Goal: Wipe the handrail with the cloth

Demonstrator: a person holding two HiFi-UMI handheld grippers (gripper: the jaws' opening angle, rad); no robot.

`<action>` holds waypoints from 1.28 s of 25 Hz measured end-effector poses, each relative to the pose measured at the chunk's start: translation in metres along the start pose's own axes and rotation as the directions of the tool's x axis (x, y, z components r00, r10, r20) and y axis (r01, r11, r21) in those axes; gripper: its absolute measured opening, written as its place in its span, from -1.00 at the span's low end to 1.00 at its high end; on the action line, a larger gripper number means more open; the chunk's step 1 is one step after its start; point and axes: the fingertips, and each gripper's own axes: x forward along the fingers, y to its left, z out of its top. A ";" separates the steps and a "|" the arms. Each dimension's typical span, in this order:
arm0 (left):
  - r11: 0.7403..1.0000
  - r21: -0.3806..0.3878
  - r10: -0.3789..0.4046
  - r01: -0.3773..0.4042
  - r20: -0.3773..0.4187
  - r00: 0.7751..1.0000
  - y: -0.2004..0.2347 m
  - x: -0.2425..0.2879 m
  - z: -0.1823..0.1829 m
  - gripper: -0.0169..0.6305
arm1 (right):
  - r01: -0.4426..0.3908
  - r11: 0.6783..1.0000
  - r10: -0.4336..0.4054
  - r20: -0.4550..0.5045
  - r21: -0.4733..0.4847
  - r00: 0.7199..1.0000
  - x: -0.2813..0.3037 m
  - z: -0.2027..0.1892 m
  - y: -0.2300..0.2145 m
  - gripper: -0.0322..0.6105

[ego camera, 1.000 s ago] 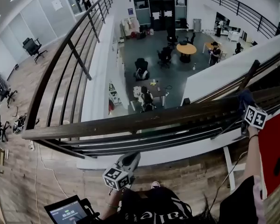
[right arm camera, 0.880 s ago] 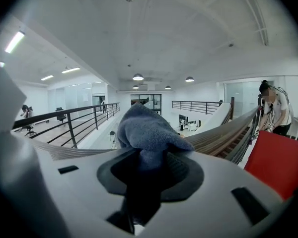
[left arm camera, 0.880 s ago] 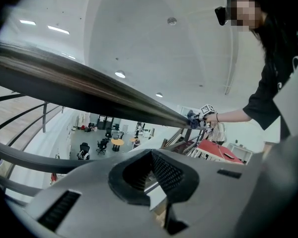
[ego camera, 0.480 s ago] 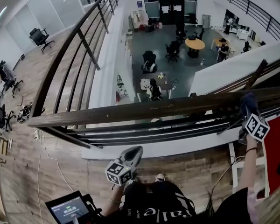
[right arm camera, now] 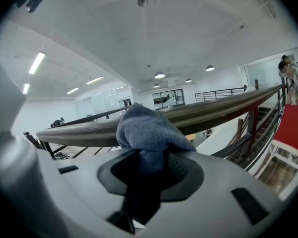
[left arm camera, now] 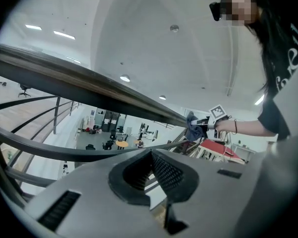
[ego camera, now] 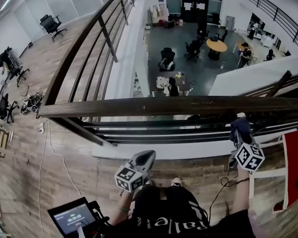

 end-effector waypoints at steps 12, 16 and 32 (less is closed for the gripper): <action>0.998 -0.050 0.027 -0.025 0.036 0.999 0.100 -0.115 0.001 -0.95 | -0.278 0.960 0.275 -0.224 0.017 0.935 0.052 -0.128 0.319 -0.58; 0.997 -0.067 0.040 -0.038 0.028 0.999 0.131 -0.138 -0.011 -0.95 | -0.346 0.938 0.337 -0.272 0.016 0.901 0.081 -0.155 0.410 -0.58; 0.965 -0.148 0.226 -0.215 0.064 0.972 0.231 -0.215 -0.001 -0.95 | -0.519 0.847 0.410 -0.477 -0.118 0.777 0.168 -0.222 0.618 -0.58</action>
